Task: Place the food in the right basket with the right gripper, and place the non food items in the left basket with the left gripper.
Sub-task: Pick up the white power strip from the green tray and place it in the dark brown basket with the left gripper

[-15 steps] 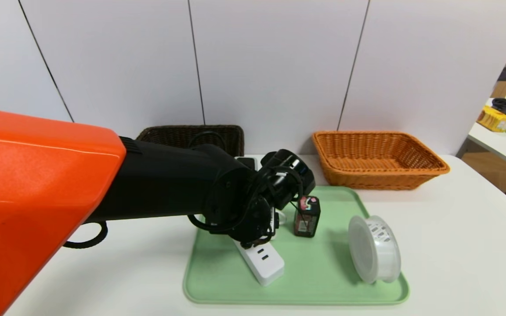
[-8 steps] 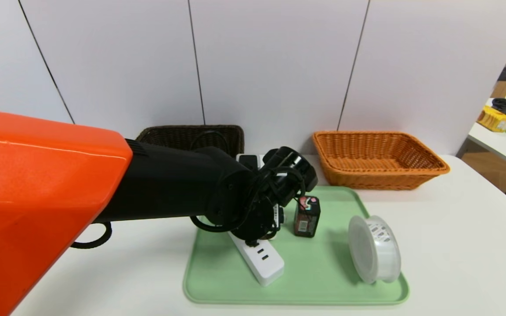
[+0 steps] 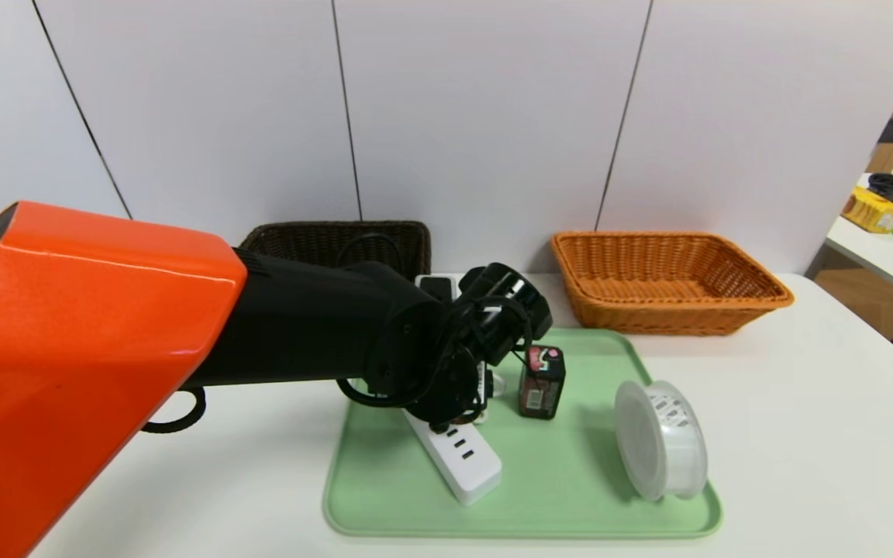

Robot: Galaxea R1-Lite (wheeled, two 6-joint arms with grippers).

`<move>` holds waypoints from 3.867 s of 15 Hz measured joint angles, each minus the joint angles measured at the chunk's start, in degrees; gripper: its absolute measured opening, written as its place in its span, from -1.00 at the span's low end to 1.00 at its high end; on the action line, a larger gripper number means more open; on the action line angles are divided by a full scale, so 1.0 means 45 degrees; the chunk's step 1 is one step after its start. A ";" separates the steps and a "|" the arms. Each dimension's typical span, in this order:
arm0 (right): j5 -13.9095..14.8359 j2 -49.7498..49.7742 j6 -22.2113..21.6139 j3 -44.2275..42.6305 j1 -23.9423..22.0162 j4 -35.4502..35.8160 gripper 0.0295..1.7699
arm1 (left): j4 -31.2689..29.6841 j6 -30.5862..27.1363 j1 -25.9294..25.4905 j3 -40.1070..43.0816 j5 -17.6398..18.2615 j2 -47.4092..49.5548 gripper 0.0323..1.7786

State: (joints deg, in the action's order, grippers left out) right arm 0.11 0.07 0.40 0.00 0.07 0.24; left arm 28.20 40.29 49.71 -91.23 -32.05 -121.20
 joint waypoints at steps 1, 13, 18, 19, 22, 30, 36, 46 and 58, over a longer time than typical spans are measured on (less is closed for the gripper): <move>-0.0003 0.0000 -0.0005 0.0000 0.0000 -0.0005 0.92 | -0.0019 -0.0116 -0.0060 0.0000 -0.0008 0.0000 0.90; -0.0008 0.0000 0.0000 0.0000 0.0000 -0.0005 0.92 | -0.0425 -0.0182 -0.0428 -0.0084 -0.0024 -0.0282 0.90; -0.0003 0.0000 0.0000 0.0000 0.0000 0.0000 0.92 | -0.0382 -0.0263 -0.0539 -0.0079 -0.0008 -0.0322 0.90; -0.0003 0.0000 0.0003 0.0000 0.0000 0.0000 0.92 | -0.0368 -0.0385 -0.0599 -0.0062 -0.0008 -0.0306 0.90; -0.0008 0.0000 0.0003 0.0000 0.0000 0.0000 0.92 | -0.0301 -0.0531 -0.0696 -0.0038 0.0016 -0.0219 0.90; -0.0003 0.0000 0.0000 0.0000 0.0000 0.0000 0.92 | -0.0033 -0.0509 -0.0943 0.0282 0.0049 0.0068 0.91; -0.0008 0.0000 0.0000 0.0000 0.0000 -0.0005 0.92 | -0.0068 -0.0368 -0.1075 0.0368 0.0049 0.0062 0.91; -0.0003 0.0000 0.0000 0.0000 0.0000 0.0000 0.92 | -0.0173 0.1176 -0.1200 0.0339 -0.0038 -0.0330 0.91; -0.0003 0.0000 -0.0005 0.0000 0.0000 0.0000 0.92 | -0.0358 0.1858 -0.1298 0.0331 -0.0043 -0.0355 0.54</move>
State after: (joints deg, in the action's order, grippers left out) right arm 0.10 0.07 0.38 0.00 0.07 0.24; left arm 26.59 48.65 43.87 -89.75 -32.24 -122.80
